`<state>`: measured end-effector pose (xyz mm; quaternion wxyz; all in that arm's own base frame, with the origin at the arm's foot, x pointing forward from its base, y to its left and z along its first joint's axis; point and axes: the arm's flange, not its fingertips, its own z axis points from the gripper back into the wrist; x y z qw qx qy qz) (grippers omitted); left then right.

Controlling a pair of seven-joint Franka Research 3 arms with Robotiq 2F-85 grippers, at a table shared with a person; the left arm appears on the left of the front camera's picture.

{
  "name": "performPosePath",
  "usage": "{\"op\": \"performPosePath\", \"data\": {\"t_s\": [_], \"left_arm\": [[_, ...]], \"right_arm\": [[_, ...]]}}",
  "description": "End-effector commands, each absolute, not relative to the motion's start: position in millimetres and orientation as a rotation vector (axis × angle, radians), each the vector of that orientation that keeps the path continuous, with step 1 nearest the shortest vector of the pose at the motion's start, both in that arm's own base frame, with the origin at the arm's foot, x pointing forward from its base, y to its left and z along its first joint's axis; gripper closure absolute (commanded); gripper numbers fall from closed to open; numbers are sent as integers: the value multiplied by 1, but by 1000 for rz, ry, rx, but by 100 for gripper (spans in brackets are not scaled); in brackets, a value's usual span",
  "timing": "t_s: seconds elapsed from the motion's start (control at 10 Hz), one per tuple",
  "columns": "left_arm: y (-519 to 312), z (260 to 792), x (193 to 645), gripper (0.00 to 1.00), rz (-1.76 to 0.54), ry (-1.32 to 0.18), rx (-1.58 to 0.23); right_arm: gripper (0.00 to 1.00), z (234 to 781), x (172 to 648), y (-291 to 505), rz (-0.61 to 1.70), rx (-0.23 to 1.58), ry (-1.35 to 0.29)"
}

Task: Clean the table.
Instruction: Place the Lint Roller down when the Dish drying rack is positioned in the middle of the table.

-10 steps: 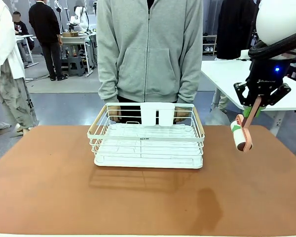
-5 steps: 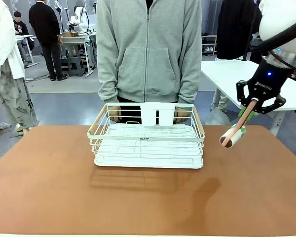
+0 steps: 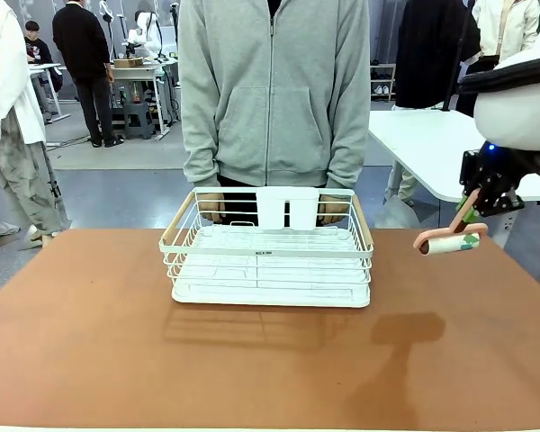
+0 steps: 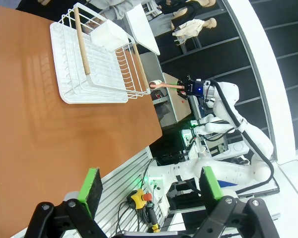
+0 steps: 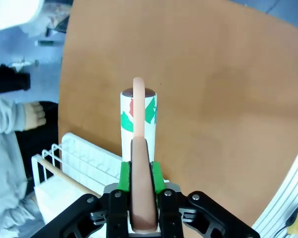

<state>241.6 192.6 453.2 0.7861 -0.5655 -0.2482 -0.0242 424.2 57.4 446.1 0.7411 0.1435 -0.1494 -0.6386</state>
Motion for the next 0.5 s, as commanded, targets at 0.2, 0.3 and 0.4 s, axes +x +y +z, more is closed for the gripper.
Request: {"op": "performPosePath", "data": {"t_s": [0.2,0.3,0.4], "left_arm": [[193,455,240,0,-71,-556,-1233],[193,455,240,0,-71,-556,-1233],[193,455,240,0,-71,-556,-1233]], "right_arm": [[79,400,446,60,-1500,396,-390],[79,388,446,62,-1510,404,-407],[79,381,447,63,-1520,419,-443]]}}
